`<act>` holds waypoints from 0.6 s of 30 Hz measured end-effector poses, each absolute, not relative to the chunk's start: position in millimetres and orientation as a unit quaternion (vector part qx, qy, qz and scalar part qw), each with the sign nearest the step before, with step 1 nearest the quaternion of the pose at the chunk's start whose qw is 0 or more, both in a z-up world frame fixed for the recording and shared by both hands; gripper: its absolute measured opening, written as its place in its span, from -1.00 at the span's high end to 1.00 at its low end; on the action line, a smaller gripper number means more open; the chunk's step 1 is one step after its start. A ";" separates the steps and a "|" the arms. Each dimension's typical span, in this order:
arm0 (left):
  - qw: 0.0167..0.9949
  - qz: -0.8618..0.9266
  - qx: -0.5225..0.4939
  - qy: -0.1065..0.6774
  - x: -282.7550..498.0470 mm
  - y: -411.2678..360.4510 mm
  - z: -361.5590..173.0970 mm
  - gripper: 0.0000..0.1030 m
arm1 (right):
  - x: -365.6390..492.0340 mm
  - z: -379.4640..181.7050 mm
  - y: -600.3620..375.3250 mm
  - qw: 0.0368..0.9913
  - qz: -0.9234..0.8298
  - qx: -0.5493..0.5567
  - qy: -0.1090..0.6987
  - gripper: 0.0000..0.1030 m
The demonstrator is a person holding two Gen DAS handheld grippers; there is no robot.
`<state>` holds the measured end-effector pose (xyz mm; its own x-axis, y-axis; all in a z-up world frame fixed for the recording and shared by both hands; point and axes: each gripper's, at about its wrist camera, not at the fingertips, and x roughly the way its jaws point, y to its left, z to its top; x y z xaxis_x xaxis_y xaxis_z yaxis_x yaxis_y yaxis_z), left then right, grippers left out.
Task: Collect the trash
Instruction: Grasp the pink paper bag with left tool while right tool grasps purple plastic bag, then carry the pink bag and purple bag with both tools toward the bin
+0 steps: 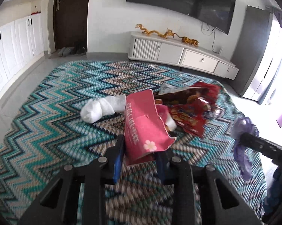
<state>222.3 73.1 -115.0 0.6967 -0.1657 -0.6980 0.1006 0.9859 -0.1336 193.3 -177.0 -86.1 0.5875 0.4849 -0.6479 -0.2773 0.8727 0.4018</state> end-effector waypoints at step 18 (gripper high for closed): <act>0.957 -0.117 0.004 0.266 72.1 22.3 -2.2 0.45 | 11.6 25.9 -221.9 0.926 0.208 0.120 0.291 0.38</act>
<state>72.1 22.3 -2.2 0.8311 -0.2212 -0.5103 0.2253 0.9728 -0.0547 11.6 -221.9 25.9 0.7449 0.4545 -0.4884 -0.3147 0.8849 0.3435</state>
